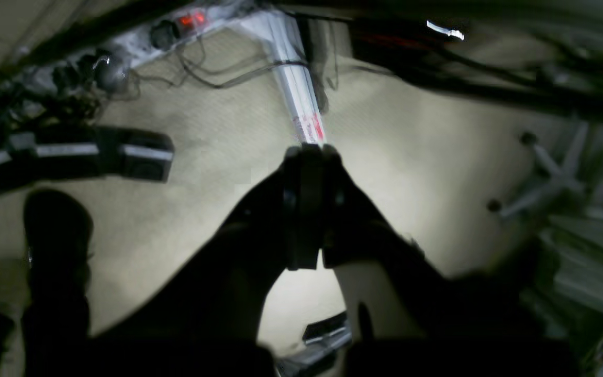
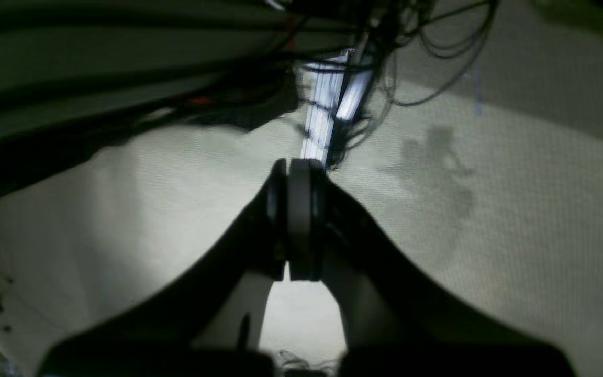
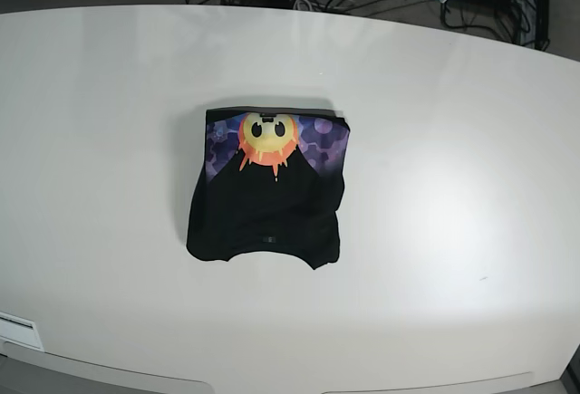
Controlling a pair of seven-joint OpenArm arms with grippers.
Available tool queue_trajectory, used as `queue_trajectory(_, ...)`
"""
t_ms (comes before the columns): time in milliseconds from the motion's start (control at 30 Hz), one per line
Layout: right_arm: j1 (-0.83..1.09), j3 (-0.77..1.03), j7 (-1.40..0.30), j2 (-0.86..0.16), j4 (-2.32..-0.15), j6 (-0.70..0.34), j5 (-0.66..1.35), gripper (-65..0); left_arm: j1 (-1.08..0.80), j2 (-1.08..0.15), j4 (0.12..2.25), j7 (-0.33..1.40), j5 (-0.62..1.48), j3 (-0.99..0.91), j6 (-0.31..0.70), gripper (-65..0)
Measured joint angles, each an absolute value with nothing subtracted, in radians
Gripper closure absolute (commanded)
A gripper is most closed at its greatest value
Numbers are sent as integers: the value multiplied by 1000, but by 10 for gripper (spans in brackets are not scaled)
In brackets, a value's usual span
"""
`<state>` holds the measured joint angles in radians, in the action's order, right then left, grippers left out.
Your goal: Fold the T-shirt properly
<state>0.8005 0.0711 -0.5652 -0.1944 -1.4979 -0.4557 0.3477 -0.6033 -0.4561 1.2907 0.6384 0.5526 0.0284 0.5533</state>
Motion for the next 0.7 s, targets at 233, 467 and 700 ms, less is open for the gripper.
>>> queue_trajectory(233, 523, -93, -370, -208, -1108, -356, 175, 0, -261, -338, 709, 289, 302, 163, 488, 0)
queue_trajectory(467, 398, -194, -112, -201, -796, -316, 65, 0, -185, -253, 516, 37, 155, 273, 315, 0)
queue_trajectory(700, 365, -222, -26, -80, -621, -191, 6, 0, -187, -148, 493, 25, 250, 373, 175, 0)
